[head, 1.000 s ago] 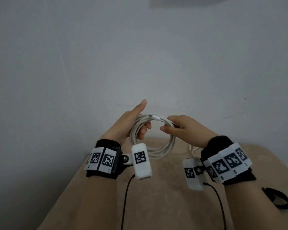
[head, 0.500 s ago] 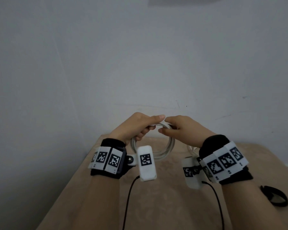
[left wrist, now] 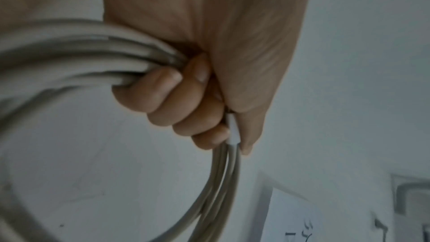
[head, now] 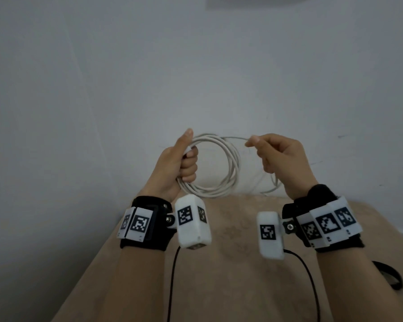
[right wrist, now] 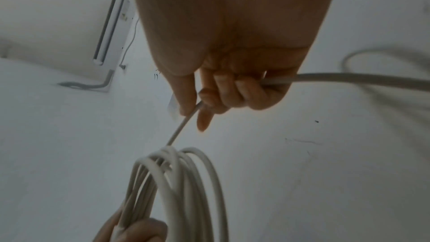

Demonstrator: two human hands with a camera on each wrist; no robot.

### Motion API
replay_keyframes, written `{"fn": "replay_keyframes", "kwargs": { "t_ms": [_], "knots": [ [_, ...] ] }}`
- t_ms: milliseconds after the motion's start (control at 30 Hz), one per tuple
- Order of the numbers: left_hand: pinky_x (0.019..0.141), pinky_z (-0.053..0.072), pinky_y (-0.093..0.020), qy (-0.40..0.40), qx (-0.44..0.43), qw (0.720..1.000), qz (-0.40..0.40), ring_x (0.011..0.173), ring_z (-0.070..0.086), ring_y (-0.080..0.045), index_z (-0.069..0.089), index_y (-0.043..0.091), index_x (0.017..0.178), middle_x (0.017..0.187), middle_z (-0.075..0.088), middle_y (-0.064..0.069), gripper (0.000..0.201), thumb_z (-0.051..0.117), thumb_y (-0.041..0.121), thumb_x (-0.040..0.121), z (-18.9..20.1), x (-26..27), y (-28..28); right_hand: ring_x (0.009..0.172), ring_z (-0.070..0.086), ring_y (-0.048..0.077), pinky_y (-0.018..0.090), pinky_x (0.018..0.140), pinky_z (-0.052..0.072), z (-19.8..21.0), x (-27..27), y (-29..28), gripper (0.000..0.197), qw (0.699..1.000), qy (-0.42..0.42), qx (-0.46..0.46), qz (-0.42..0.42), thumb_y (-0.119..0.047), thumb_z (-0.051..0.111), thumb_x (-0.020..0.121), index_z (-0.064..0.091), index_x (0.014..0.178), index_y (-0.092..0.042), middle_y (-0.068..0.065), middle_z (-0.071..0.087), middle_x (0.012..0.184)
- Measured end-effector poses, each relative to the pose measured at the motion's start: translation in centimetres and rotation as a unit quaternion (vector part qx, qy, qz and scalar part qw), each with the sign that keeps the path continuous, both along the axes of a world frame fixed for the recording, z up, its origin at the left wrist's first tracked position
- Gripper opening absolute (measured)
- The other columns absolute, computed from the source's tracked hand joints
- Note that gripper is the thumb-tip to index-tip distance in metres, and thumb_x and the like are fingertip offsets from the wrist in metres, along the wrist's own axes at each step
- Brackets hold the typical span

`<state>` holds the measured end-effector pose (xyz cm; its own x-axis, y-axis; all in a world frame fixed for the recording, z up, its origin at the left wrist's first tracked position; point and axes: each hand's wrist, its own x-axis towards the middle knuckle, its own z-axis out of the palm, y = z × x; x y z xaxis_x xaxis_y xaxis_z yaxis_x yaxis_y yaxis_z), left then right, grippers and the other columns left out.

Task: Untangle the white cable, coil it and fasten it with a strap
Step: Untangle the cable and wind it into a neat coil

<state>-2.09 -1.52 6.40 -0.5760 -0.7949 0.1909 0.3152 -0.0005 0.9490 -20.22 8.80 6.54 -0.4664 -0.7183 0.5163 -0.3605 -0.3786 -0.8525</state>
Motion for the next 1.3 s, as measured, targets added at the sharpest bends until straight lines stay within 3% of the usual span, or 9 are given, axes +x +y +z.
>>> {"fn": "replay_keyframes", "kwargs": {
  "t_ms": [167, 300, 433, 567, 700, 867, 967, 1067, 1300],
  "knots": [
    [0.033, 0.015, -0.017, 0.095, 0.06, 0.994, 0.016, 0.032, 0.015, -0.003, 0.032, 0.02, 0.06, 0.042, 0.018, 0.011, 0.047, 0.046, 0.051, 0.093, 0.2, -0.2, -0.1, 0.048, 0.045, -0.001, 0.016, 0.05, 0.036, 0.0, -0.1, -0.2, 0.017, 0.997, -0.031, -0.039, -0.057, -0.024, 0.062, 0.091, 0.073, 0.079, -0.021, -0.015, 0.055, 0.054],
    [0.034, 0.016, -0.018, 0.139, 0.088, 0.986, 0.037, 0.032, 0.015, -0.004, 0.032, 0.02, 0.061, 0.042, 0.018, 0.01, 0.048, 0.045, 0.053, 0.094, 0.3, -0.8, 0.3, 0.043, 0.034, 0.002, 0.015, 0.042, 0.031, -0.4, 0.9, -0.9, 0.025, 0.997, -0.072, -0.026, -0.01, -0.02, 0.052, 0.097, 0.072, 0.082, -0.015, -0.004, 0.042, 0.057],
    [0.034, 0.017, -0.018, 0.167, 0.106, 0.979, 0.058, 0.032, 0.016, -0.004, 0.033, 0.02, 0.06, 0.041, 0.018, 0.01, 0.048, 0.044, 0.053, 0.094, 0.4, -1.4, 0.8, 0.042, 0.029, 0.006, 0.016, 0.039, 0.026, -1.2, 2.6, -2.0, 0.036, 0.993, -0.101, 0.049, 0.031, -0.017, 0.04, 0.101, 0.061, 0.072, -0.012, -0.011, 0.039, 0.049],
    [0.033, 0.018, -0.017, 0.193, 0.128, 0.972, 0.045, 0.03, 0.016, -0.004, 0.033, 0.02, 0.059, 0.04, 0.019, 0.01, 0.049, 0.042, 0.054, 0.094, 0.5, -1.7, 1.0, 0.044, 0.031, 0.004, 0.016, 0.041, 0.028, -1.6, 2.9, -2.5, 0.034, 0.993, -0.086, 0.069, 0.038, -0.018, 0.037, 0.101, 0.063, 0.098, 0.004, -0.017, 0.037, 0.043],
    [0.033, 0.019, -0.017, 0.195, 0.131, 0.972, 0.029, 0.03, 0.016, -0.004, 0.033, 0.02, 0.059, 0.04, 0.019, 0.01, 0.049, 0.042, 0.054, 0.094, 0.4, -2.1, 1.2, 0.047, 0.027, 0.007, 0.016, 0.04, 0.026, -1.2, 2.9, -2.3, 0.034, 0.988, -0.137, 0.033, 0.063, -0.015, 0.038, 0.101, 0.058, 0.101, 0.013, -0.009, 0.034, 0.051],
    [0.032, 0.02, -0.017, 0.205, 0.133, 0.969, 0.035, 0.031, 0.016, -0.004, 0.033, 0.02, 0.06, 0.041, 0.019, 0.01, 0.049, 0.042, 0.054, 0.094, 0.3, -2.7, 1.4, 0.052, 0.03, 0.009, 0.02, 0.045, 0.025, -0.7, 3.6, -1.9, 0.053, 0.971, -0.205, 0.031, 0.118, -0.048, 0.033, 0.099, 0.069, 0.094, -0.01, 0.001, 0.044, 0.069],
    [0.032, 0.02, -0.017, 0.217, 0.136, 0.966, 0.04, 0.031, 0.016, -0.005, 0.033, 0.021, 0.06, 0.042, 0.019, 0.01, 0.049, 0.043, 0.055, 0.094, 0.2, -2.7, 1.2, 0.053, 0.032, 0.008, 0.021, 0.046, 0.026, -0.6, 3.7, -1.7, 0.045, 0.976, -0.167, 0.039, 0.131, -0.052, 0.048, 0.092, 0.067, 0.094, -0.012, -0.001, 0.047, 0.072],
    [0.032, 0.02, -0.017, 0.224, 0.147, 0.963, 0.033, 0.03, 0.017, -0.005, 0.033, 0.02, 0.06, 0.041, 0.019, 0.01, 0.049, 0.043, 0.056, 0.093, 0.1, -2.7, 1.2, 0.05, 0.034, 0.007, 0.018, 0.045, 0.032, -1.0, 3.6, -1.9, 0.02, 0.989, -0.096, 0.035, 0.106, -0.03, 0.065, 0.088, 0.063, 0.087, -0.011, -0.01, 0.045, 0.059],
    [0.044, 0.039, -0.02, 0.151, 0.118, 0.981, -0.009, 0.038, 0.037, -0.008, 0.047, 0.016, 0.066, 0.043, 0.035, 0.007, 0.052, 0.037, 0.058, 0.094, -0.3, -2.4, 0.8, 0.048, 0.04, 0.007, 0.018, 0.045, 0.033, -1.5, 3.0, -2.2, 0.021, 0.994, -0.058, 0.056, 0.078, -0.022, 0.049, 0.098, 0.051, 0.08, -0.01, 0.003, 0.051, 0.069]
  ]
}}
